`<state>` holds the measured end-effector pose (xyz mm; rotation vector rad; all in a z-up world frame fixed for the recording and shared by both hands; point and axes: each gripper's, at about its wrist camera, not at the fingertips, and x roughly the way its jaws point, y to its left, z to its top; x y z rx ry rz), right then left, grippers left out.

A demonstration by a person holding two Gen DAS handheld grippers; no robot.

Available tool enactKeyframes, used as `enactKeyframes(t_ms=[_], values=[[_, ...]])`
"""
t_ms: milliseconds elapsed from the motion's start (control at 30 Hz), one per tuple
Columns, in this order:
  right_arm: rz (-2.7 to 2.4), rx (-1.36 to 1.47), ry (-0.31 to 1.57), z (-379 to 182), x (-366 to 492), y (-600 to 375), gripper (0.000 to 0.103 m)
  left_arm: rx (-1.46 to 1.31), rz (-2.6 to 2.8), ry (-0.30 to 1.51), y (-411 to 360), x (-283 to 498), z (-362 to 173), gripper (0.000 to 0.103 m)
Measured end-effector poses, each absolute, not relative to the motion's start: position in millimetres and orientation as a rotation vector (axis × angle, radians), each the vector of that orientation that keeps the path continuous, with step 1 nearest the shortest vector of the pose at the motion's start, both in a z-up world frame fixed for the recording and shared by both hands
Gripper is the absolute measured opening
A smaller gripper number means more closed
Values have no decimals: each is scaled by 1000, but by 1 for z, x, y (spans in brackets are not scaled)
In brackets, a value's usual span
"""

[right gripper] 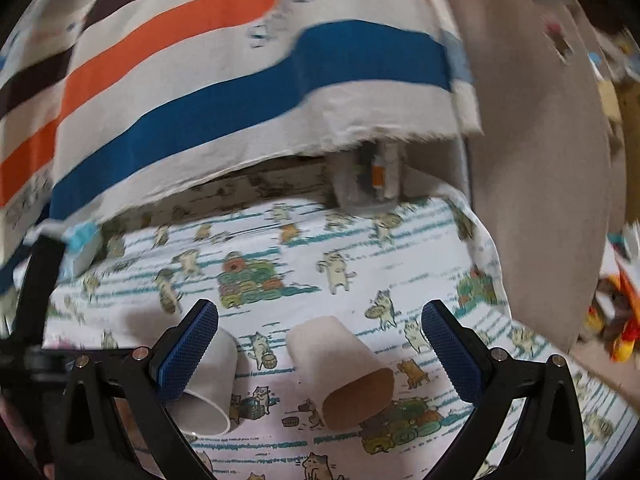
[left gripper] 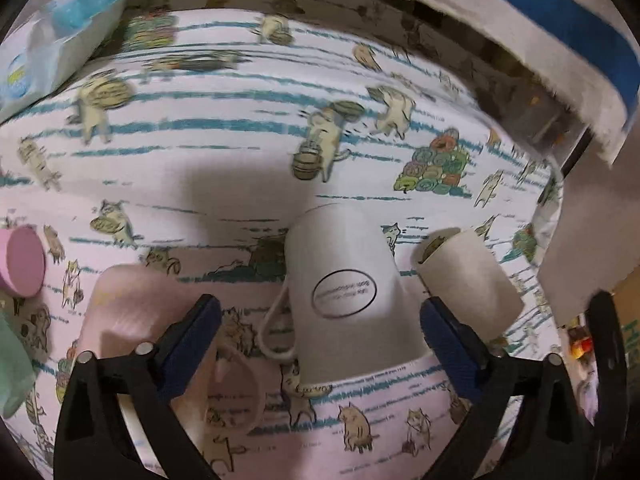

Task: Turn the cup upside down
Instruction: 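Move the left gripper onto the white logo mug lying on its side and grasp it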

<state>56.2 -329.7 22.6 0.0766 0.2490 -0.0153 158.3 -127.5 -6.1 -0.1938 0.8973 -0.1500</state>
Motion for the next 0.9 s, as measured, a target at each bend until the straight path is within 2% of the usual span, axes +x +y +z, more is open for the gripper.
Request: enactKeyframes(t_ms=[200, 500, 667, 900], values=[[-44, 64, 237, 23, 55, -328, 103, -191, -126, 930, -153, 175, -14, 101], [-54, 64, 218, 26, 52, -328, 103, -277, -89, 937, -151, 179, -10, 101], [-60, 72, 203, 27, 49, -328, 103, -256, -67, 1039, -161, 191, -32, 98], [-49, 43, 202, 27, 47, -322, 103, -264, -37, 1045, -155, 197, -46, 98]])
